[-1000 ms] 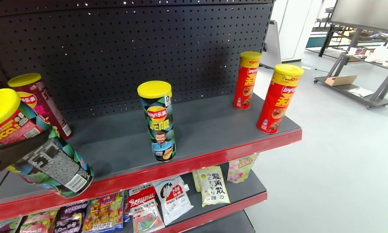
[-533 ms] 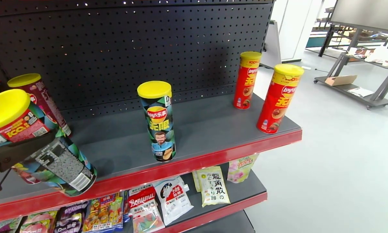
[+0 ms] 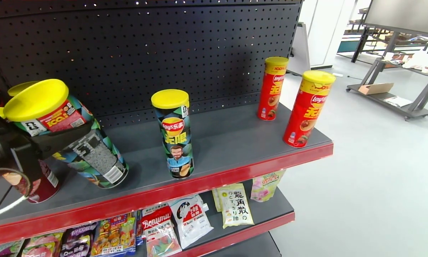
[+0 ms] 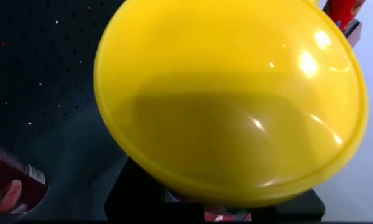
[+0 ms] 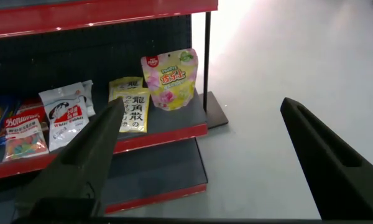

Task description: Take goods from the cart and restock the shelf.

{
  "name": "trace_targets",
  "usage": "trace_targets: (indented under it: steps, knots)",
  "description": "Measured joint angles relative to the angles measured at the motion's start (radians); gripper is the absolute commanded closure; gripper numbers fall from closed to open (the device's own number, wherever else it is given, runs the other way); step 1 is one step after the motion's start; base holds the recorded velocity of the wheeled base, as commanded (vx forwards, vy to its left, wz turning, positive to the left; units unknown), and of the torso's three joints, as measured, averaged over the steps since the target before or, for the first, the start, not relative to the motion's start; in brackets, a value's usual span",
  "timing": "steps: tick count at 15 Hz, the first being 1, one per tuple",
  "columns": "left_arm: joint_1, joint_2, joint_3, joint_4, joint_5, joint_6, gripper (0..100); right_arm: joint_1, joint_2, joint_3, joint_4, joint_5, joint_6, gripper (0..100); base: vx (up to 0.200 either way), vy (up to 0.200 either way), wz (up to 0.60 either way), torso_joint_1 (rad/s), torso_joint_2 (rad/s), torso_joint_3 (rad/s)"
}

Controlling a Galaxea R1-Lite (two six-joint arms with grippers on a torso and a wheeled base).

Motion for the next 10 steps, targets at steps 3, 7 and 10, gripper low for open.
trace_targets:
  steps: [3,7,10]
  knots:
    - [-0.002,0.090,-0.012,-0.069,0.010,0.001,100,0.000,0.000,0.000,0.000,0.000,0.000,0,0.000,0.000,0.00,0.000,0.00,0.000]
    - [-0.016,0.242,-0.084,-0.186,0.060,-0.002,100,0.000,0.001,0.000,0.000,0.000,0.000,0,0.000,0.000,0.00,0.000,0.00,0.000]
    - [-0.045,0.370,-0.218,-0.198,0.097,-0.022,100,0.000,0.001,0.000,0.000,0.000,0.001,0,0.000,0.000,0.00,0.000,0.00,0.000]
